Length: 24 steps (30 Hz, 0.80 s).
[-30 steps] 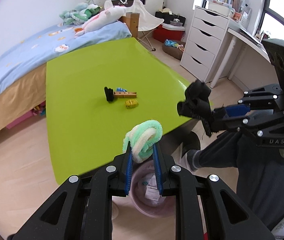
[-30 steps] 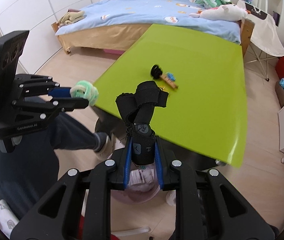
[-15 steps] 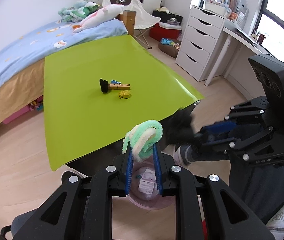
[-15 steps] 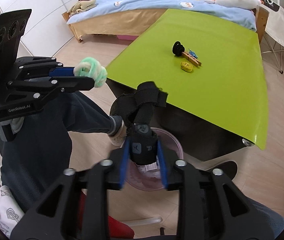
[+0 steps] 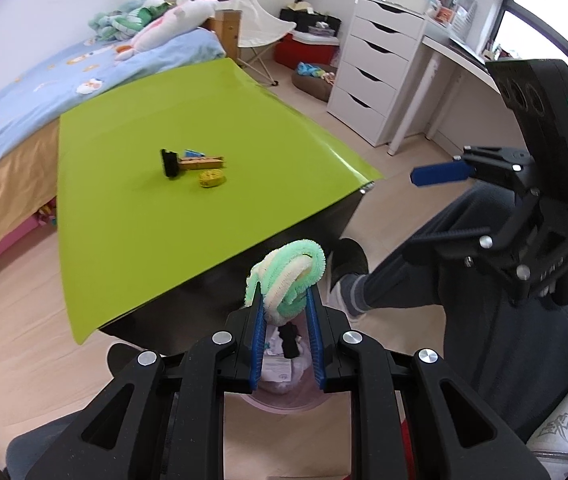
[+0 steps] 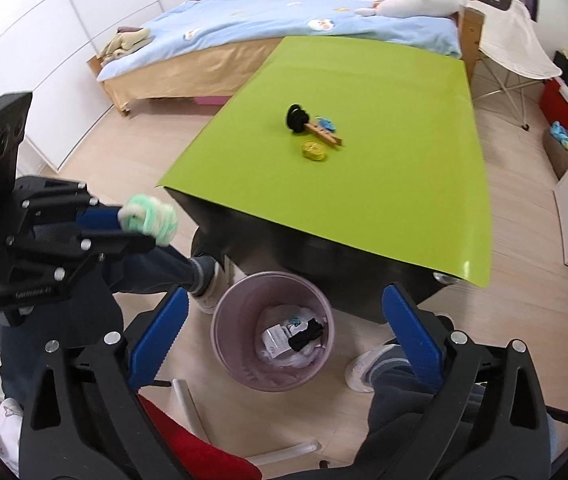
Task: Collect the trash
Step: 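Carry gloves and socks over the wastebasket and open both grippers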
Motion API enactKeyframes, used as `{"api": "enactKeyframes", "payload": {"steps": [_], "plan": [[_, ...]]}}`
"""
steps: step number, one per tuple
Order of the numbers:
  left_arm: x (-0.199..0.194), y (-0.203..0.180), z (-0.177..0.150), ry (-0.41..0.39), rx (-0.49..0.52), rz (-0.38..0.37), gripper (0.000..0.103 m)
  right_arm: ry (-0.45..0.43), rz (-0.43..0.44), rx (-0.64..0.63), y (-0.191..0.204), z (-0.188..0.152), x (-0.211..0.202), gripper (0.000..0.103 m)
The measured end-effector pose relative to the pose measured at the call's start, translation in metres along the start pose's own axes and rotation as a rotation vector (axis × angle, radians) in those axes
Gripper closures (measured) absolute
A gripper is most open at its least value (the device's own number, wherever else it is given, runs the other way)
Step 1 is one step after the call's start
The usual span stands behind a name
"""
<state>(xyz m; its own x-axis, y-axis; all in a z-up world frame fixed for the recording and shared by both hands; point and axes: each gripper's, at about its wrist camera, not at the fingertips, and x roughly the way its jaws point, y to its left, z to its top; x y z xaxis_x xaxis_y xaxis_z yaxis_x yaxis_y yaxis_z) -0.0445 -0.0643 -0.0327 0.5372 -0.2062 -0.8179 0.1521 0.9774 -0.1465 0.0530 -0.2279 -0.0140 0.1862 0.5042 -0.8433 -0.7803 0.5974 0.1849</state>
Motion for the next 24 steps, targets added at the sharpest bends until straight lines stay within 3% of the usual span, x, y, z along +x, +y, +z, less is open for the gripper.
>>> {"api": "enactKeyframes", "payload": {"steps": [4,6,7,9,11,13,14,24], "plan": [[0.005,-0.006,0.001,0.009,0.011,-0.037,0.075,-0.009,-0.004,0.013,-0.005,-0.002,-0.004,0.007],[0.007,-0.008,0.0,0.01,0.014,-0.042,0.052,-0.012,-0.003,0.019,-0.007,-0.003,-0.005,0.007],[0.008,-0.009,0.0,0.011,0.011,-0.045,0.048,-0.014,-0.003,0.022,-0.007,-0.004,-0.006,0.007],[0.01,-0.008,0.0,0.011,0.004,-0.044,0.026,-0.017,-0.002,0.027,-0.009,-0.005,-0.008,0.006],[0.01,-0.006,-0.001,0.005,-0.007,-0.037,0.017,-0.018,-0.002,0.03,-0.009,-0.004,-0.007,0.005],[0.011,-0.002,-0.001,0.007,-0.023,-0.032,0.014,-0.02,0.0,0.035,-0.009,-0.005,-0.007,0.004],[0.01,0.0,-0.001,-0.001,-0.032,-0.022,0.007,-0.021,0.002,0.037,-0.008,-0.005,-0.007,0.003],[0.014,0.021,0.0,-0.01,-0.116,0.027,0.007,-0.023,0.012,0.041,-0.008,-0.001,0.0,0.003]]}}
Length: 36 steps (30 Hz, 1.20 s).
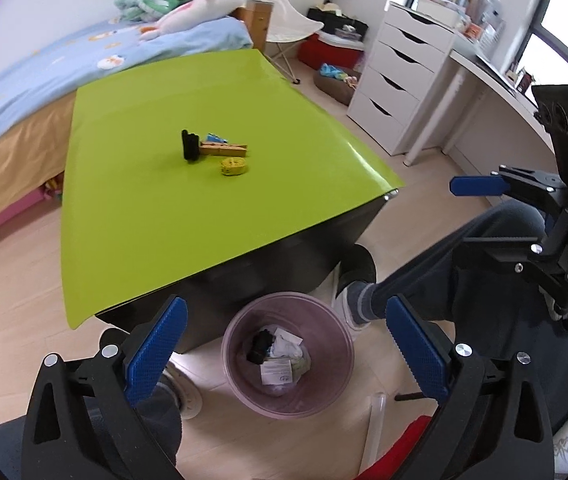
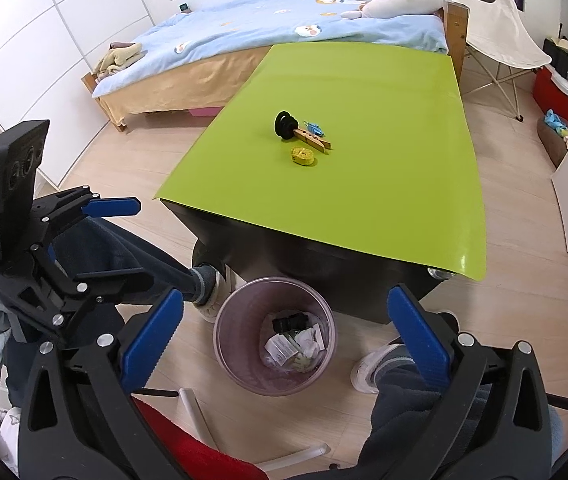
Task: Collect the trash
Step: 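Carry gloves and socks over the wastebasket and open both grippers, then reach the right gripper to the yellow coiled tape and grasp it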
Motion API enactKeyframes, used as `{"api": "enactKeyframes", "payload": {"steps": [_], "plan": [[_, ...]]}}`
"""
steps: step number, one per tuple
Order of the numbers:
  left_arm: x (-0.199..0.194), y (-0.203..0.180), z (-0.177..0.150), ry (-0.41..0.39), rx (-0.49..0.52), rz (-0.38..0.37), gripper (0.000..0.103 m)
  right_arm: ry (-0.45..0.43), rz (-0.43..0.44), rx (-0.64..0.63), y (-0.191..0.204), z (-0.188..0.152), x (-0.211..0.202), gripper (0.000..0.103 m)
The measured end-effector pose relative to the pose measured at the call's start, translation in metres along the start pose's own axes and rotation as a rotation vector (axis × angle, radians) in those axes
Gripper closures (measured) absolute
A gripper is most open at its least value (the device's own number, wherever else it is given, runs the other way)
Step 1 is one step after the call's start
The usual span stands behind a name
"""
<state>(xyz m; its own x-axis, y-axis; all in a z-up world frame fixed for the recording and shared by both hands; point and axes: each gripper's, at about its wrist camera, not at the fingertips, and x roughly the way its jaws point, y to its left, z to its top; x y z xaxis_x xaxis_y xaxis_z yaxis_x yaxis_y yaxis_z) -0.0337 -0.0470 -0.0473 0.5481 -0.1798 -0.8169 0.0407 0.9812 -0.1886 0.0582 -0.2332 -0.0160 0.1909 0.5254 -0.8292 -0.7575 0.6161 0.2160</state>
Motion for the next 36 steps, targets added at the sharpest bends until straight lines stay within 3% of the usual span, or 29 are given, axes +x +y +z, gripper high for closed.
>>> {"api": "enactKeyframes", "payload": {"steps": [7,16,26,33,34,36], "plan": [[-0.004,0.01,0.017,-0.041,-0.007,0.048,0.007,-0.004,-0.008,-0.007,0.0,0.017,0.008,0.003],[-0.002,0.026,0.032,-0.062,-0.011,0.088,0.007,0.034,-0.035,0.022,-0.006,0.073,0.044,0.003],[0.006,0.037,0.039,-0.071,-0.018,0.101,0.007,0.162,-0.093,0.111,-0.012,0.141,0.117,0.003],[0.011,0.045,0.038,-0.072,-0.041,0.099,0.007,0.266,-0.118,0.216,-0.028,0.158,0.172,0.003],[0.012,0.046,0.037,-0.069,-0.042,0.099,0.007,0.276,-0.121,0.225,-0.03,0.158,0.177,0.004],[0.014,0.047,0.036,-0.066,-0.045,0.098,0.007,0.297,-0.124,0.246,-0.033,0.158,0.187,0.024]]}}
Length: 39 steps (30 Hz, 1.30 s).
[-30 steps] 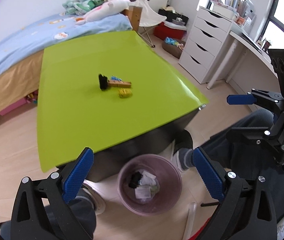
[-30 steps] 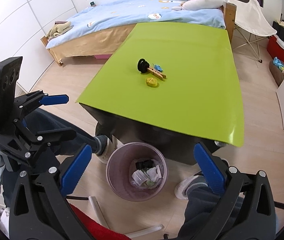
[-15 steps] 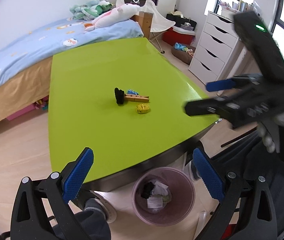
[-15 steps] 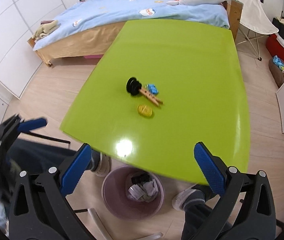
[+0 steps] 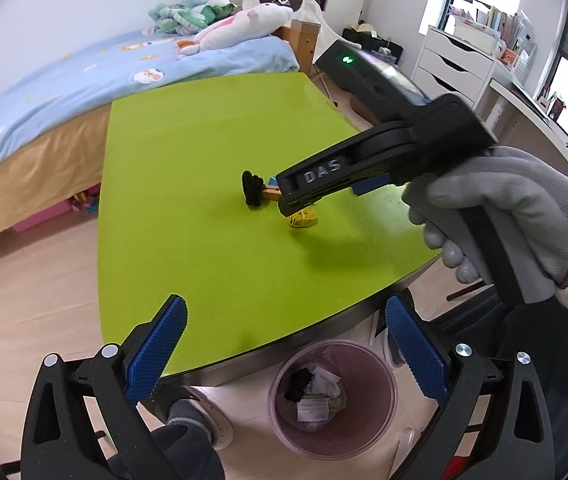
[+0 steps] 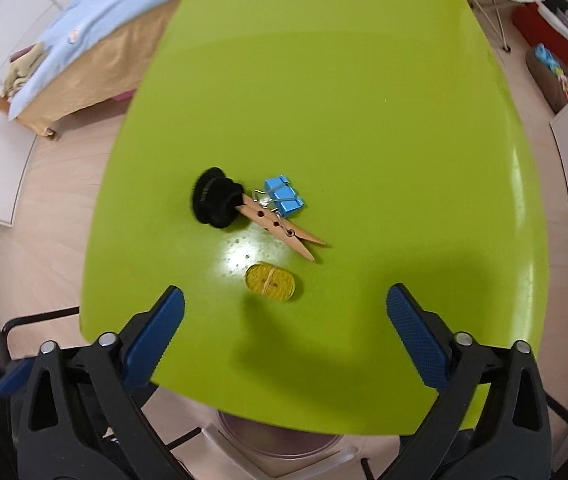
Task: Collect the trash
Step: 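Reach the right gripper to the yellow coiled tape and grasp it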
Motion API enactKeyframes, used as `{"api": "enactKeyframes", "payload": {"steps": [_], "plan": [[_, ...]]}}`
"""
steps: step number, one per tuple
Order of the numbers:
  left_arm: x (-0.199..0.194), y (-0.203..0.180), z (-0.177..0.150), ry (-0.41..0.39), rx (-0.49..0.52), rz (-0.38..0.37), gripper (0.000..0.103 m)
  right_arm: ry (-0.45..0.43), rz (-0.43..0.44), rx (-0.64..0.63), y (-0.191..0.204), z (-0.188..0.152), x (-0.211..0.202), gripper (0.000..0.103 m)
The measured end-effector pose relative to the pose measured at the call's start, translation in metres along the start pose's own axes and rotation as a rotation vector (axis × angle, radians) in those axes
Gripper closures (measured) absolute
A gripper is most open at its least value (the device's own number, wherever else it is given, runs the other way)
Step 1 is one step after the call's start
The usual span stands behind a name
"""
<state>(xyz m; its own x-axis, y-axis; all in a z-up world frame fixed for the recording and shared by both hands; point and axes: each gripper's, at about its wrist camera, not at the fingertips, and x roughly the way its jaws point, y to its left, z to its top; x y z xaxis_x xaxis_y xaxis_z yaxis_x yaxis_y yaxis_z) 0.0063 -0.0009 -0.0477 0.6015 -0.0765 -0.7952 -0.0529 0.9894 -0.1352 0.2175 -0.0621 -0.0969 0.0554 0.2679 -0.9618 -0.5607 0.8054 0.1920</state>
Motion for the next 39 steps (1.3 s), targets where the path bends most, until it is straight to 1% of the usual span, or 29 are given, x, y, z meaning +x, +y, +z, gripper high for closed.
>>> {"api": "enactKeyframes", "payload": {"steps": [2,5,7,8,9,11,13,15,20,26,32,39], "plan": [[0.001,0.002,0.0,0.002,-0.006,-0.002,0.007,0.016,0.005,0.014,0.0,0.001,0.007,0.027],[0.002,0.004,0.0,-0.001,-0.014,-0.007,0.007,0.029,0.001,0.013,0.003,0.002,0.014,0.041],[0.002,0.004,0.0,-0.002,-0.016,-0.007,0.007,0.026,-0.014,-0.001,0.005,0.002,0.014,0.044],[0.002,0.004,0.0,-0.002,-0.018,-0.007,0.007,0.024,-0.025,-0.007,0.006,0.002,0.014,0.048],[0.002,0.004,0.0,-0.001,-0.017,-0.008,0.007,0.022,-0.029,-0.011,0.007,0.002,0.013,0.056],[0.003,0.003,-0.001,0.001,-0.016,-0.008,0.007,0.024,-0.02,-0.022,0.01,0.002,0.012,0.067],[0.004,0.003,-0.001,0.003,-0.015,-0.009,0.007,0.024,-0.017,-0.037,0.012,0.002,0.011,0.074],[0.003,0.003,-0.001,0.002,-0.018,-0.009,0.007,0.02,-0.022,-0.047,0.015,0.001,0.011,0.075],[0.004,0.003,0.0,0.003,-0.02,-0.011,0.007,-0.008,0.001,-0.061,0.013,-0.001,0.005,0.075],[0.007,0.006,0.01,0.008,-0.028,-0.025,0.007,-0.057,0.025,-0.09,0.0,-0.015,-0.02,0.075],[0.019,0.015,0.036,0.018,-0.027,-0.034,0.007,-0.081,0.042,-0.099,-0.015,-0.025,-0.038,0.075],[0.05,0.026,0.072,0.074,-0.022,-0.031,0.007,-0.098,0.061,-0.105,-0.018,-0.03,-0.046,0.075]]}}
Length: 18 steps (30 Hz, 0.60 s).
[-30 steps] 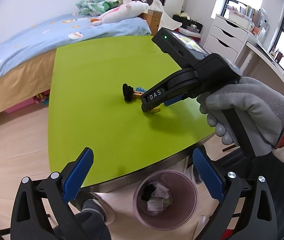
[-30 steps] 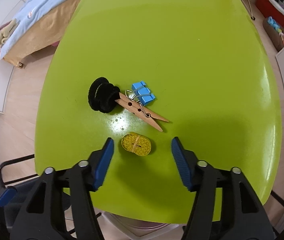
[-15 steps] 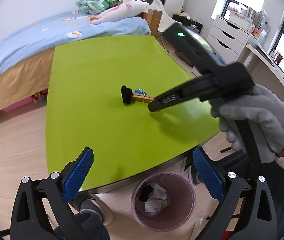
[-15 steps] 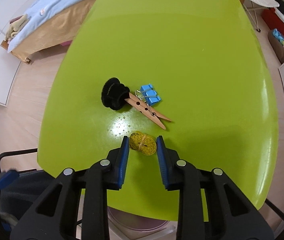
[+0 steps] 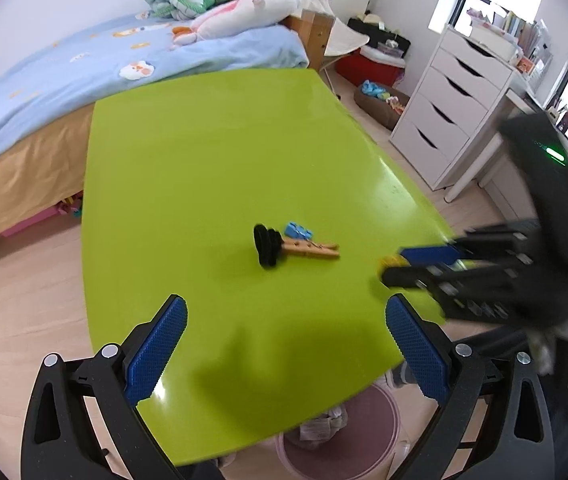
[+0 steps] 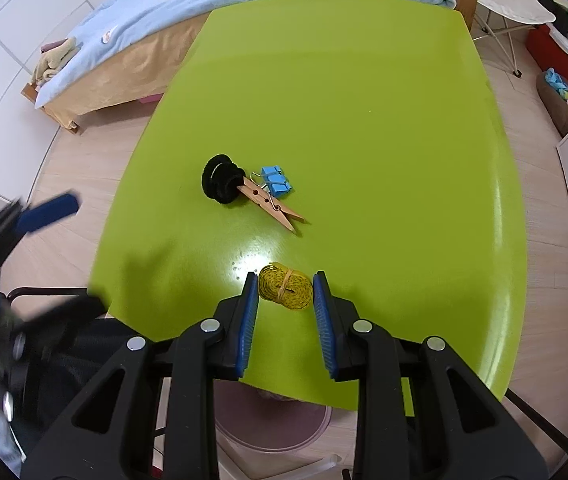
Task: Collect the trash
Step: 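Grasp the black pom-pom with the left gripper while the right gripper holds the yellow coil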
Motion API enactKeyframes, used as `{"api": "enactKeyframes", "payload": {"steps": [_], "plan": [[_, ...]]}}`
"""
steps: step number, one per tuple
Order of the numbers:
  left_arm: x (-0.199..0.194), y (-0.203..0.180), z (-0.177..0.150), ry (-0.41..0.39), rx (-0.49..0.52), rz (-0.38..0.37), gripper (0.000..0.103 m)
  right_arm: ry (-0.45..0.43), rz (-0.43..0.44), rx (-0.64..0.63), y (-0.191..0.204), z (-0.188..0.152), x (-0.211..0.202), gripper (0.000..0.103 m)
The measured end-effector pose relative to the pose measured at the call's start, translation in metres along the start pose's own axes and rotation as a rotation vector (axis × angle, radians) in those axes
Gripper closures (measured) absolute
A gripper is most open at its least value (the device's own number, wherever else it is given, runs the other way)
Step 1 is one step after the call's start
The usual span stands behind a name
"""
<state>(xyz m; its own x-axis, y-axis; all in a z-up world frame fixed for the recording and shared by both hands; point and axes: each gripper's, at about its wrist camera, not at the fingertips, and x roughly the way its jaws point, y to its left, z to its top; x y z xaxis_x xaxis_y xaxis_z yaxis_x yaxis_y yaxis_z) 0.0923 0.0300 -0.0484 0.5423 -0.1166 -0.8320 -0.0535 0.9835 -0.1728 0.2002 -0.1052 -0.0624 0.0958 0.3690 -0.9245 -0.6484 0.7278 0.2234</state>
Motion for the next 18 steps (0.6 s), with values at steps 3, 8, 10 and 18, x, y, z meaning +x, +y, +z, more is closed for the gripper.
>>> {"api": "enactKeyframes", "payload": {"steps": [3,8,10,18], "plan": [[0.018,0.008,0.015,0.038,-0.017,-0.013,0.007,-0.004,0.007,0.002,-0.007,-0.006,-0.006,0.075],[0.046,0.015,0.031,0.091,-0.031,-0.014,0.008,-0.009,0.011,0.011,-0.014,-0.007,-0.009,0.075],[0.054,0.016,0.033,0.105,-0.031,-0.003,0.008,-0.011,0.014,0.014,-0.017,-0.007,-0.009,0.075],[0.076,0.02,0.036,0.139,-0.057,-0.017,0.048,-0.016,0.03,0.021,-0.02,-0.008,-0.007,0.075]]}}
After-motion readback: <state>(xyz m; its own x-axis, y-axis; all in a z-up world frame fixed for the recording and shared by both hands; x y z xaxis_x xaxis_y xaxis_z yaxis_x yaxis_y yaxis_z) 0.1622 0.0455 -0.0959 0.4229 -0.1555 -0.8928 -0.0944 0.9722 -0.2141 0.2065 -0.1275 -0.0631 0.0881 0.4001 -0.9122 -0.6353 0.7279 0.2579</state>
